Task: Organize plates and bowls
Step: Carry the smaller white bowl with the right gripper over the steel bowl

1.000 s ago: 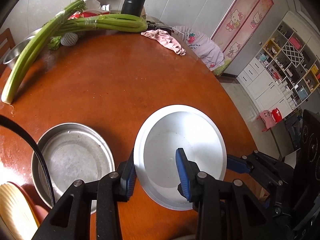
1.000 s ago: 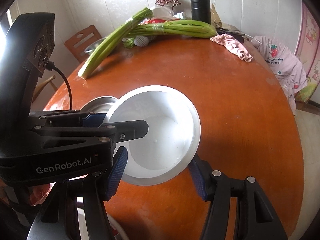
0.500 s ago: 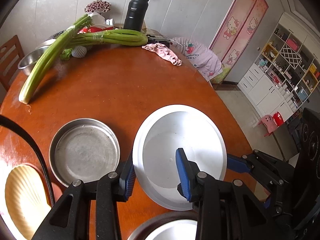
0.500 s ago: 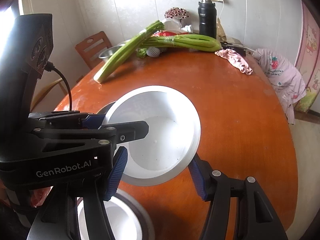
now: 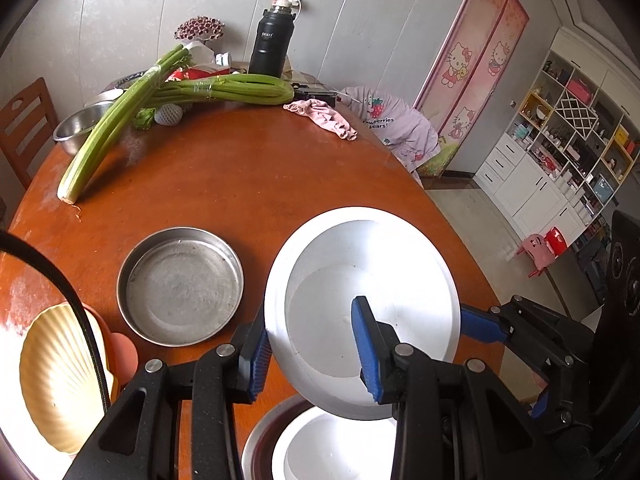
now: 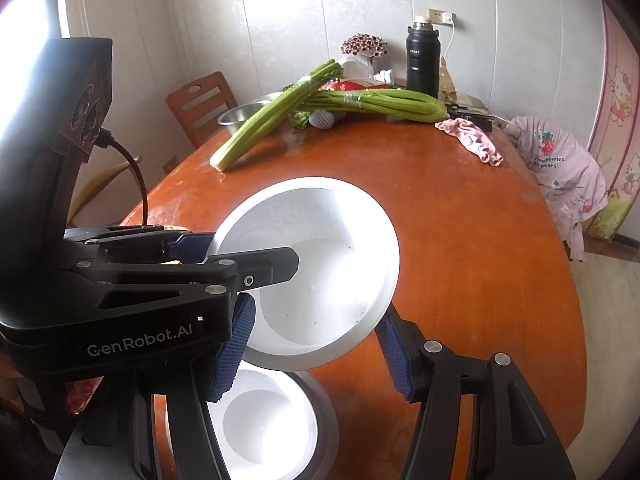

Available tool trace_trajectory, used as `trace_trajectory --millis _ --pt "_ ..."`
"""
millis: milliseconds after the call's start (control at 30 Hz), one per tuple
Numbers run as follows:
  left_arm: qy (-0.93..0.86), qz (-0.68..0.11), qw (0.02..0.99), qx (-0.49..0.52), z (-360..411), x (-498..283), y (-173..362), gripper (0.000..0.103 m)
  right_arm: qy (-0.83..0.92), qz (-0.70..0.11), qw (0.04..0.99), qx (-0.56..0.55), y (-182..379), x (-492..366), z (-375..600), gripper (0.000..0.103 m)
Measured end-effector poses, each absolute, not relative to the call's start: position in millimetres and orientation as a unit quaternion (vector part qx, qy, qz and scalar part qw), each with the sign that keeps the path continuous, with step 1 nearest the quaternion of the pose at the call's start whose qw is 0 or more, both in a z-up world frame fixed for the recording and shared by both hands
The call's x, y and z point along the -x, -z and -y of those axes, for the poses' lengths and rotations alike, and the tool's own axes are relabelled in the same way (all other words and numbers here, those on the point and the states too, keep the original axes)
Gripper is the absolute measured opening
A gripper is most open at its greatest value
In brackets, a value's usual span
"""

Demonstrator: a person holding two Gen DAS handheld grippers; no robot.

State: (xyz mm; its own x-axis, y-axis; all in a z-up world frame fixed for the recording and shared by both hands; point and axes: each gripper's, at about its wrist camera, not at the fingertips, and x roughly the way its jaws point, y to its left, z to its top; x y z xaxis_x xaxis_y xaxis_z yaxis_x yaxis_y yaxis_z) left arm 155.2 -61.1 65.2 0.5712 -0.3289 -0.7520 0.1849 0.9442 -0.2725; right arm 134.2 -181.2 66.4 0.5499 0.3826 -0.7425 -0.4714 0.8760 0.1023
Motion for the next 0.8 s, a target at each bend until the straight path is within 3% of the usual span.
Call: trace_trajectory --millis 800 --pt "0.146 -0.422 0.89 0.095 54 -101 -70 0.037 -0.262 -0.394 0.879 0.062 -77 -82 181 0.063"
